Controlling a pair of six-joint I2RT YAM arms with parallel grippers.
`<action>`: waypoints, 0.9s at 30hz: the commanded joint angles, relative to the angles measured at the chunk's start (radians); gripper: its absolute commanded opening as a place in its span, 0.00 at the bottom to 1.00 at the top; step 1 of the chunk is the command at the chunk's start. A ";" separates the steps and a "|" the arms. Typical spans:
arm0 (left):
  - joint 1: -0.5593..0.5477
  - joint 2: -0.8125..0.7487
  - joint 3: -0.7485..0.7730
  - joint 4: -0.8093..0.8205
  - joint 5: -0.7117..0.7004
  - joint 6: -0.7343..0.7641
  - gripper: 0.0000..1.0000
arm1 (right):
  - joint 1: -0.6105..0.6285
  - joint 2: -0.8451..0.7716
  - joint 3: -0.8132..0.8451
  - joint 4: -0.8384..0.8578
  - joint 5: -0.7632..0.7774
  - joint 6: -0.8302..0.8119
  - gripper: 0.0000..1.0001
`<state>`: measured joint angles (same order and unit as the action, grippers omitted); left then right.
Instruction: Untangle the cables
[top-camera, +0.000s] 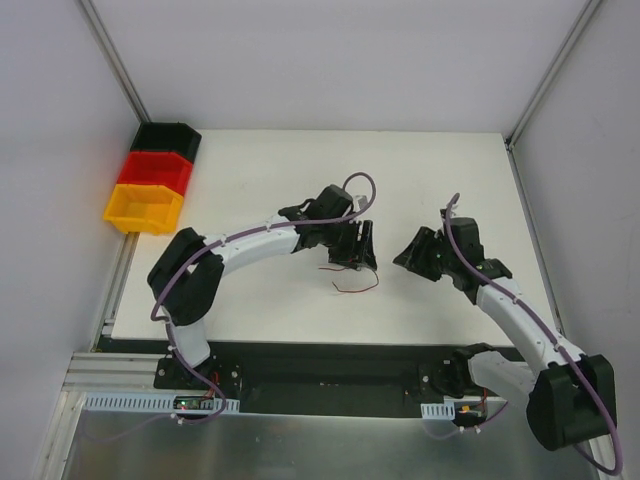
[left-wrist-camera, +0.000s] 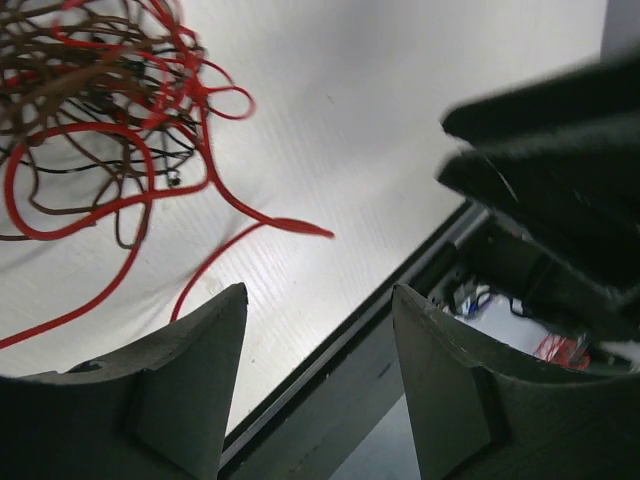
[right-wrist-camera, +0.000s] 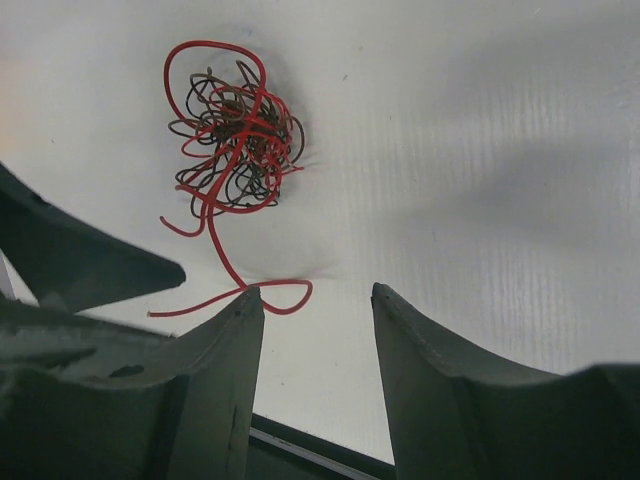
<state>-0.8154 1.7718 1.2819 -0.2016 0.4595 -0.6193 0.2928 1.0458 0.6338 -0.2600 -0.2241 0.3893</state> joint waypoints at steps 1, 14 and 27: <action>-0.025 0.064 0.074 -0.004 -0.183 -0.203 0.59 | -0.010 -0.073 -0.036 -0.016 0.008 0.000 0.50; -0.091 0.160 0.132 -0.005 -0.347 -0.312 0.09 | -0.012 -0.109 -0.112 0.011 -0.012 -0.038 0.51; -0.114 -0.207 -0.110 0.042 -0.164 0.018 0.00 | 0.026 0.019 -0.111 0.316 -0.305 -0.110 0.79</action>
<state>-0.9184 1.6932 1.2156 -0.1963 0.1879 -0.7223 0.2886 1.0451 0.5224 -0.1234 -0.4225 0.3016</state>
